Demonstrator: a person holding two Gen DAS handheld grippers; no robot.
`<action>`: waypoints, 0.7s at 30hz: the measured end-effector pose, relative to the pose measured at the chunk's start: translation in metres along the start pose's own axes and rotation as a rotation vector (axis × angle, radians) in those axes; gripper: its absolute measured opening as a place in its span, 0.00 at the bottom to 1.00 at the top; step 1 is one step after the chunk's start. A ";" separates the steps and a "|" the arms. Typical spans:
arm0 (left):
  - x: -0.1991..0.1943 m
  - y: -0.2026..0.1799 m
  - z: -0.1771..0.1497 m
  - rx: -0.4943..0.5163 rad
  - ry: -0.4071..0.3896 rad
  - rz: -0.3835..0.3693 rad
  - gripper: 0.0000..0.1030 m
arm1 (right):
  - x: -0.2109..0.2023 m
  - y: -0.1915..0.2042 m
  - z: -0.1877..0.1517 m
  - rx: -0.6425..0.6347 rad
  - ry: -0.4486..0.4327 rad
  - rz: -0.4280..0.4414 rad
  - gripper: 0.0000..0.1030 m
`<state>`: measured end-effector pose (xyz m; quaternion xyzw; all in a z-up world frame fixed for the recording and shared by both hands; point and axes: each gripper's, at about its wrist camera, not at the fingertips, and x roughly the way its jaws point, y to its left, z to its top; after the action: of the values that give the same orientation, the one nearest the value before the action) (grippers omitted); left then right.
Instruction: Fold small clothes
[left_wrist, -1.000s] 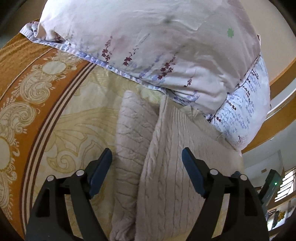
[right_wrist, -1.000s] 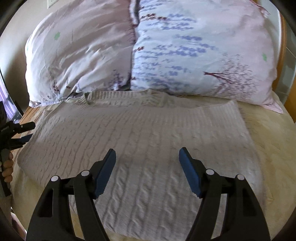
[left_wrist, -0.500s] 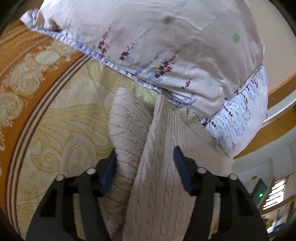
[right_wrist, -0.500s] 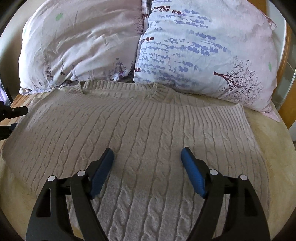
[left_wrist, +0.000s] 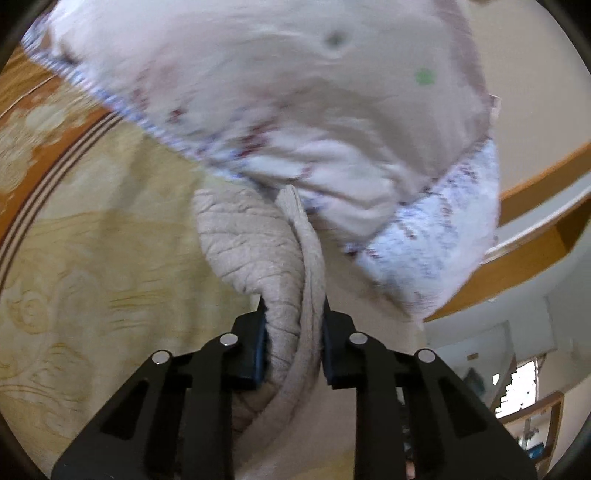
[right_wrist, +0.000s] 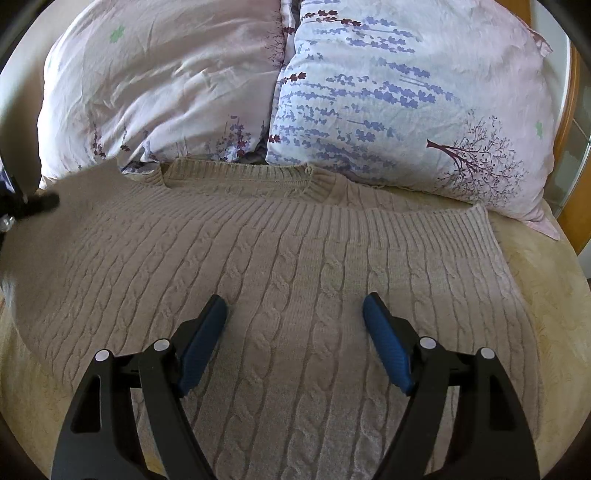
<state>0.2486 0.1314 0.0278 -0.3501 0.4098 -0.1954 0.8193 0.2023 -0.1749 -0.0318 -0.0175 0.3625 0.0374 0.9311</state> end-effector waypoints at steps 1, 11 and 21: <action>0.000 -0.009 0.000 0.009 -0.004 -0.016 0.21 | -0.001 0.000 0.000 0.002 0.000 0.000 0.76; 0.042 -0.095 -0.012 0.098 0.047 -0.167 0.20 | -0.001 -0.001 -0.001 0.003 0.001 0.010 0.77; 0.104 -0.151 -0.042 0.165 0.155 -0.209 0.20 | -0.034 -0.040 -0.016 0.023 -0.029 0.100 0.77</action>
<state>0.2708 -0.0522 0.0655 -0.3062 0.4157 -0.3392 0.7864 0.1698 -0.2179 -0.0201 0.0120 0.3500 0.0798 0.9332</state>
